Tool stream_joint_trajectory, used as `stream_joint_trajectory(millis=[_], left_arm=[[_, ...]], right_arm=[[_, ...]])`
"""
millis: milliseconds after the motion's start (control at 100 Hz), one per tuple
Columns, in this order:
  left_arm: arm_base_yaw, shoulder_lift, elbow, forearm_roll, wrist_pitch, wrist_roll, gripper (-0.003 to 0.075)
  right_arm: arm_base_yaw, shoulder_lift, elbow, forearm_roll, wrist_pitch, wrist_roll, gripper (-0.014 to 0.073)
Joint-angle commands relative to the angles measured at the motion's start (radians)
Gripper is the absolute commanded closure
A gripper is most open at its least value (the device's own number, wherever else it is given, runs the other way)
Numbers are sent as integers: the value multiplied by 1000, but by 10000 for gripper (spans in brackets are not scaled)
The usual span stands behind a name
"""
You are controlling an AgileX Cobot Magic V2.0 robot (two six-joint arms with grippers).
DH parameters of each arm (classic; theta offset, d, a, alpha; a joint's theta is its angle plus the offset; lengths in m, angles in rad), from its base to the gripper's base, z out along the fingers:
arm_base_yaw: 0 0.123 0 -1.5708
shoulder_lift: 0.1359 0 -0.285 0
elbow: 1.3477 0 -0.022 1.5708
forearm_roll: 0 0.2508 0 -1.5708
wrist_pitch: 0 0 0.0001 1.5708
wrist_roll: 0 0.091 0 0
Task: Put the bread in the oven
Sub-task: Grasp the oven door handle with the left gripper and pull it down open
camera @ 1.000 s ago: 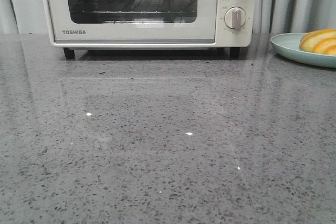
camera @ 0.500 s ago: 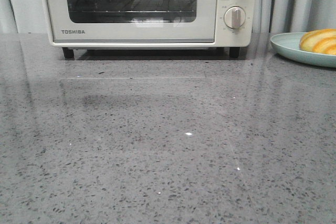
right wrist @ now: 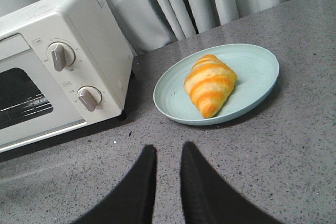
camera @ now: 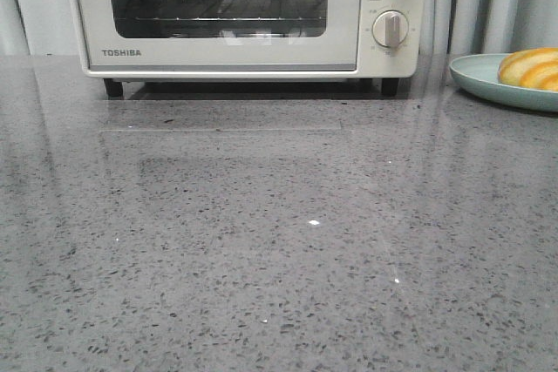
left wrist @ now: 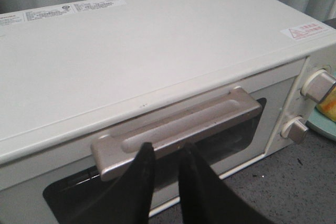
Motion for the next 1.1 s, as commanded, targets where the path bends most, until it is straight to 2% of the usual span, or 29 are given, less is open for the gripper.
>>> stream_joint_trajectory(millis=[0, 170, 340, 700, 970, 1090], left_arm=[[-8, 8, -65, -22, -66, 2, 631], [-8, 66, -98, -22, -77, 2, 741], [-8, 99, -99, -22, -109, 2, 741], [-8, 136, -99, -22, -163, 2, 741], [-8, 138, -99, 43, -23, 2, 741], [-8, 126, -87, 43, -3, 2, 741]], right_arm=[[1, 16, -33, -12, -71, -3, 503], [1, 16, -33, -12, -67, -3, 515], [1, 16, -33, -12, -61, -3, 671], [1, 16, -33, -12, -59, -3, 669], [1, 16, -33, -12, -59, -3, 669], [1, 16, -33, -12, -59, -3, 669]])
